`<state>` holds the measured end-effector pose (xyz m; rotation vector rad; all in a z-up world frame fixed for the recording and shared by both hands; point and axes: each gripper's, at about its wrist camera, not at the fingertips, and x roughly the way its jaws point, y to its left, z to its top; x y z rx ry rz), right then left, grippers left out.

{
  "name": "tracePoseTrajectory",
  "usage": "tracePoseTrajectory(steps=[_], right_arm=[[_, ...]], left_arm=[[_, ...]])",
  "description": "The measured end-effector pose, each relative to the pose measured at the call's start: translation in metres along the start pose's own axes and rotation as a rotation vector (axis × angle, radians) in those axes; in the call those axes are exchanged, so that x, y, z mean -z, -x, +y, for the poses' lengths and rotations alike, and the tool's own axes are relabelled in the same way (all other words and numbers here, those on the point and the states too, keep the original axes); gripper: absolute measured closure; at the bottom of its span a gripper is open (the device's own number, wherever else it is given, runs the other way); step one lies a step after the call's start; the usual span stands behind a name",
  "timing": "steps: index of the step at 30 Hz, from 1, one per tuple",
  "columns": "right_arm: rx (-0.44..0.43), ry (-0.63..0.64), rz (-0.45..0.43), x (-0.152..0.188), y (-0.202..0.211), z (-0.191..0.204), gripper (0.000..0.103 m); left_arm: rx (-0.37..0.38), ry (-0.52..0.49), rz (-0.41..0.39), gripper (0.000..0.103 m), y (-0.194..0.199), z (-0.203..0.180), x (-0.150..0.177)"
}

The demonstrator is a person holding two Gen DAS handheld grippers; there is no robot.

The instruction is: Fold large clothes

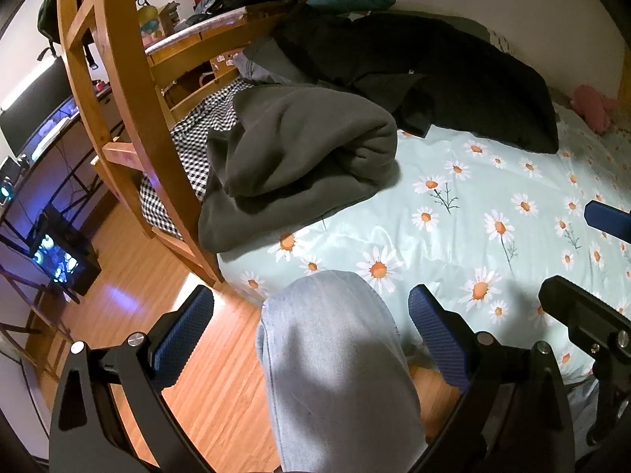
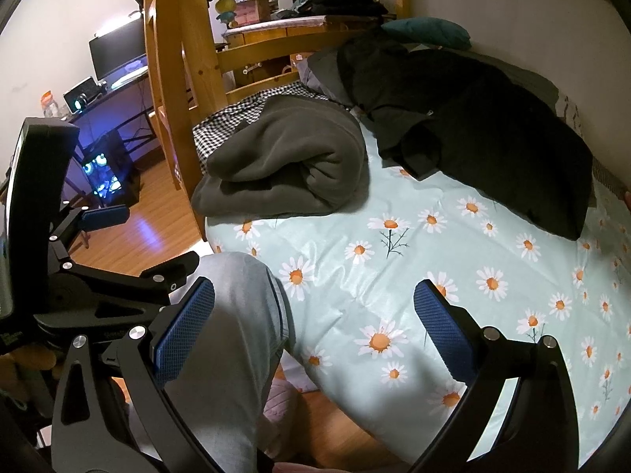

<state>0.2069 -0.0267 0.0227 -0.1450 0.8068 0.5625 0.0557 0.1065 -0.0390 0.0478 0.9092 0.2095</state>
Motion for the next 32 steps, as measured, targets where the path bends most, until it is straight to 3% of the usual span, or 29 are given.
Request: tracePoseTrajectory(steps=[15, 20, 32], right_arm=[[-0.009, -0.004, -0.004, 0.0032, -0.0018, -0.0013, 0.003], [-0.011, -0.004, -0.004, 0.0030, -0.0020, -0.0017, 0.003], [-0.013, -0.001, -0.002, 0.0038, -0.0022, -0.0023, 0.003]], left_arm=[[0.006, 0.048, 0.019, 0.006, -0.0095, 0.0077, 0.0010], [-0.026, 0.038, 0.004, 0.006, -0.0071, 0.0055, 0.0021], [0.003, 0.021, 0.013, 0.006, -0.0047, 0.0029, 0.0024]])
